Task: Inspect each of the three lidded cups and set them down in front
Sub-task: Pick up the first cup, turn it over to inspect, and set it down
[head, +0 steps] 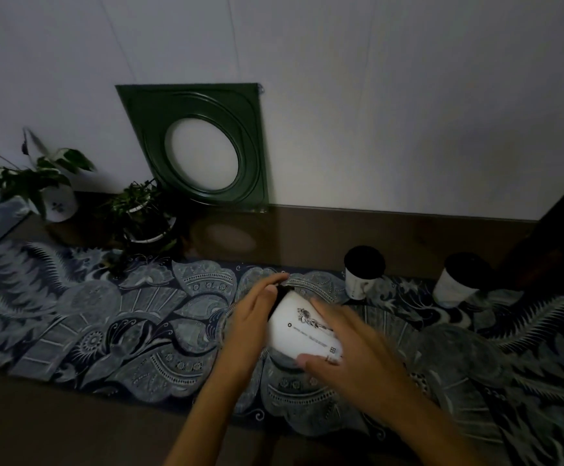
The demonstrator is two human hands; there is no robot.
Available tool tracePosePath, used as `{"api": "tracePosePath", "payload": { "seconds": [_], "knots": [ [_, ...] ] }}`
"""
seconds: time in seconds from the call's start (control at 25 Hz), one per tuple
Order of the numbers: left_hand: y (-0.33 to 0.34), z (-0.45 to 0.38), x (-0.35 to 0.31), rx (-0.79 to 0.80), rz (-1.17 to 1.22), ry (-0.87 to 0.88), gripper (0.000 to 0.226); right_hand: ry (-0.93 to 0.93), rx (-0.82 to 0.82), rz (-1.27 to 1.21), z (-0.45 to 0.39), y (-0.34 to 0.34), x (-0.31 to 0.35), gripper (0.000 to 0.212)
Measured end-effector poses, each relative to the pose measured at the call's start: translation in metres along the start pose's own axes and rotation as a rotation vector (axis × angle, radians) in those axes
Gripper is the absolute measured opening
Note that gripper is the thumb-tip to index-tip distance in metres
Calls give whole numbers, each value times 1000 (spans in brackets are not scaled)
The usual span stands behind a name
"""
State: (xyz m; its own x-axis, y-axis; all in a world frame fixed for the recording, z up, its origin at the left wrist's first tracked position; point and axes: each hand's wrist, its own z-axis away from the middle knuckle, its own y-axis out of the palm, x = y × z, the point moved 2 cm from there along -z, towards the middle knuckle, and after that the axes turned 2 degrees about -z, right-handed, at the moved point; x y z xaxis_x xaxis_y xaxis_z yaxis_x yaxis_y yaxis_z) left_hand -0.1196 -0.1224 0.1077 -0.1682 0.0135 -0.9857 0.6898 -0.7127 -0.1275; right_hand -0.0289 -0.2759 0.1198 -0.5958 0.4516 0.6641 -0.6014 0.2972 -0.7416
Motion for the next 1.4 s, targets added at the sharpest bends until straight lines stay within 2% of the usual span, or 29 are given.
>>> {"api": "tracePosePath", "payload": {
  "seconds": [0.16, 0.28, 0.4, 0.52, 0.64, 0.76, 0.88, 0.96, 1.04, 1.16, 1.24, 1.32, 1.4],
  "knots": [
    [11, 50, -29, 44, 72, -40, 37, -101, -77, 164, 66, -25, 31, 95],
    [18, 79, -46, 128, 7, 56, 38, -137, -118, 266, 103, -33, 41, 98],
    [23, 101, -64, 125, 4, 168, 40, -172, -234, 254, 131, -39, 47, 97],
    [26, 123, -77, 139, -21, 252, 41, -132, -289, 129, 151, -40, 52, 102],
    [22, 137, -78, 136, -23, 326, 40, -91, -276, -2, 162, -39, 60, 101],
    [13, 153, -76, 132, -15, 365, 40, -33, -201, -178, 170, -39, 65, 97],
    [2, 163, -83, 138, -10, 406, 40, -35, -70, -533, 166, -34, 68, 88],
    [-7, 166, -89, 141, -10, 417, 39, -39, -67, -610, 165, -27, 74, 86],
    [-11, 158, -93, 73, 28, 361, 35, -51, -166, -374, 167, -23, 77, 92],
    [-16, 154, -91, -64, 100, 233, 37, -211, -362, 312, 174, -17, 83, 96],
    [-14, 159, -90, -44, 84, 237, 38, -271, -383, 385, 177, -12, 83, 97],
    [-14, 166, -92, -12, 78, 274, 38, -250, -377, 242, 177, -11, 82, 97],
    [-16, 171, -93, 22, 106, 307, 37, -129, -260, -217, 180, -16, 84, 92]
  ]
}}
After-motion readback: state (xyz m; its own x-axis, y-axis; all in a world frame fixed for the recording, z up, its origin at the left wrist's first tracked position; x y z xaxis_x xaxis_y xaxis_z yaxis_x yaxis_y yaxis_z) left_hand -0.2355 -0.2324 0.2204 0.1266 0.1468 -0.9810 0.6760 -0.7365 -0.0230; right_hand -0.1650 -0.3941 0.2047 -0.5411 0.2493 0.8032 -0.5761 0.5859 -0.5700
